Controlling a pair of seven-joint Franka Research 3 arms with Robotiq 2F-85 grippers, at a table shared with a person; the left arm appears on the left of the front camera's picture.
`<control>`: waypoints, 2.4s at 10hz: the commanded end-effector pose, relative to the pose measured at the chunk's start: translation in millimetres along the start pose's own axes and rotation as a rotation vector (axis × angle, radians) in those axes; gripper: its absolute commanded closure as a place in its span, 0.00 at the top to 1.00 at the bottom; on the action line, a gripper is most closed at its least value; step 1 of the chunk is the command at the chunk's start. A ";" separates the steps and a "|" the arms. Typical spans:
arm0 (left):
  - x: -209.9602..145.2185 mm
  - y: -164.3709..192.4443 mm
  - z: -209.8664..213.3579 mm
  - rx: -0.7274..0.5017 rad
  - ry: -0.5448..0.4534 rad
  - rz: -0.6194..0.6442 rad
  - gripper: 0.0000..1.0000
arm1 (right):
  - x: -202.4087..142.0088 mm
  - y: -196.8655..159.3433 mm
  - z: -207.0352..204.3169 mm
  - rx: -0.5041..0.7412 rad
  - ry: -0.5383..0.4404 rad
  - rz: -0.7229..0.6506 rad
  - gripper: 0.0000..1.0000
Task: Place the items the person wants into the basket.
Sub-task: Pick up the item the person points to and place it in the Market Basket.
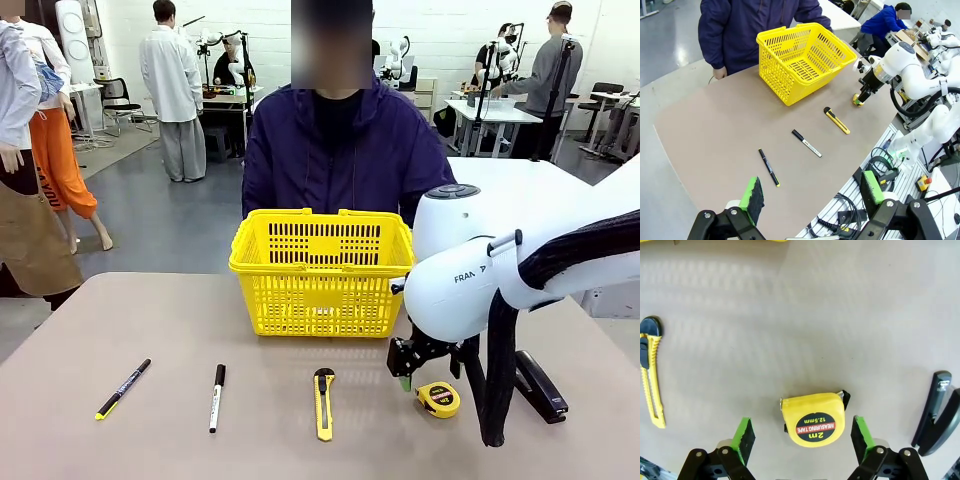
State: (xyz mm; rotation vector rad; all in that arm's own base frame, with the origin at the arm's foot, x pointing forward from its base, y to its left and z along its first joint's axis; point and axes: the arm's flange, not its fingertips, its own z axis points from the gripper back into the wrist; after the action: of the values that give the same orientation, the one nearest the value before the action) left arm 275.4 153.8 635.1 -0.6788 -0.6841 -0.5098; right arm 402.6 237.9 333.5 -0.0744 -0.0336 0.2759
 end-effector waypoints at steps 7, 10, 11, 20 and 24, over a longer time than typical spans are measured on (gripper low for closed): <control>-0.6 1.0 0.7 -0.012 -0.015 -0.010 1.00 | -1.9 -11.6 -23.1 0.040 -0.008 0.065 1.00; -0.6 1.0 0.7 -0.012 -0.015 -0.010 1.00 | 0.1 -11.6 -28.4 0.062 0.022 0.083 1.00; -0.6 1.0 0.7 -0.012 -0.015 -0.010 1.00 | 0.0 -11.5 -28.8 0.061 0.024 0.086 1.00; -0.6 1.0 0.7 -0.012 -0.015 -0.010 1.00 | -24.8 5.5 -1.6 0.065 -0.019 0.136 0.00; -0.6 1.0 0.7 -0.012 -0.015 -0.010 1.00 | -92.1 45.3 147.1 0.001 -0.084 0.123 0.63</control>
State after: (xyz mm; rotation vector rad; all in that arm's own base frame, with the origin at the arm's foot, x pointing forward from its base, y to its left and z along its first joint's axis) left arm 275.6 153.8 634.9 -0.6790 -0.6836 -0.5096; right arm 302.7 266.5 445.0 -0.0336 -0.1068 0.4307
